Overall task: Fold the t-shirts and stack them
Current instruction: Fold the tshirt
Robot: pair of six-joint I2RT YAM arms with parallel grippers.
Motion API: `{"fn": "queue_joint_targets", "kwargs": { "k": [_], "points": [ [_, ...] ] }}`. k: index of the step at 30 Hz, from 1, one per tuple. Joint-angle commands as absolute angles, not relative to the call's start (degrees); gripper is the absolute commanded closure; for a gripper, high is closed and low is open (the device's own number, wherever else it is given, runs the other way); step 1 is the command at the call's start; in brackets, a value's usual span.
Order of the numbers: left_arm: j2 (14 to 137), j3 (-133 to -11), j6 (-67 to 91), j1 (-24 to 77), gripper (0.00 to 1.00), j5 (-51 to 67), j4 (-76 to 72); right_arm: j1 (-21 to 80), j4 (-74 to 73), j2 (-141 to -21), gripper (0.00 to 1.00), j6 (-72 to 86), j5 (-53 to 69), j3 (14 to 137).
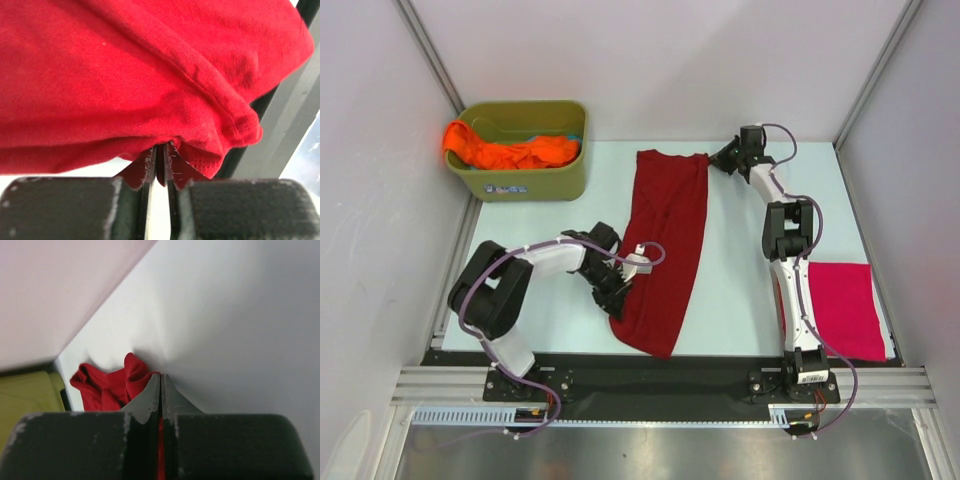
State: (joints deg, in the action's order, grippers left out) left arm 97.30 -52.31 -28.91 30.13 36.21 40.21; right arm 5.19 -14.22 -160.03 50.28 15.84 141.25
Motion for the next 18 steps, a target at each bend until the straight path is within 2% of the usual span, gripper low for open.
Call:
{"fn": "queue_joint_targets", "kwargs": {
  "k": [1,3,4,5,7,10,13,18],
  "points": [
    [101.0,-53.3,-22.2,34.0,0.86,37.6,33.4,4.3,-6.2,-160.3,0.96,53.6,11.3,145.7],
    [101.4,-53.8,-19.8,35.2,0.79,38.7,32.3,4.3,-4.9,-160.4,0.91,52.6,9.8,147.3],
    [101.3,-54.1,-19.1,36.0,0.77,39.0,31.9,4.3,-4.9,-160.3,0.84,52.3,9.4,147.7],
    [101.1,-54.1,-18.7,36.3,0.68,39.6,30.7,4.3,-4.7,-160.2,0.79,51.6,9.3,147.8],
    [100.4,-53.9,-18.2,36.5,0.57,40.2,30.4,4.0,-4.7,-159.4,0.64,51.0,10.1,147.6],
    [97.9,-52.6,-19.7,36.3,0.42,40.5,32.1,3.6,-6.9,-154.0,0.53,47.8,11.3,142.9],
    [93.8,-52.7,-23.2,35.2,0.38,40.0,36.9,3.9,-7.9,-143.9,0.44,43.1,8.5,134.5],
    [87.0,-55.9,-30.0,33.8,0.33,36.9,49.6,8.3,-13.0,-127.9,0.43,33.9,4.5,115.2]
  ]
}}
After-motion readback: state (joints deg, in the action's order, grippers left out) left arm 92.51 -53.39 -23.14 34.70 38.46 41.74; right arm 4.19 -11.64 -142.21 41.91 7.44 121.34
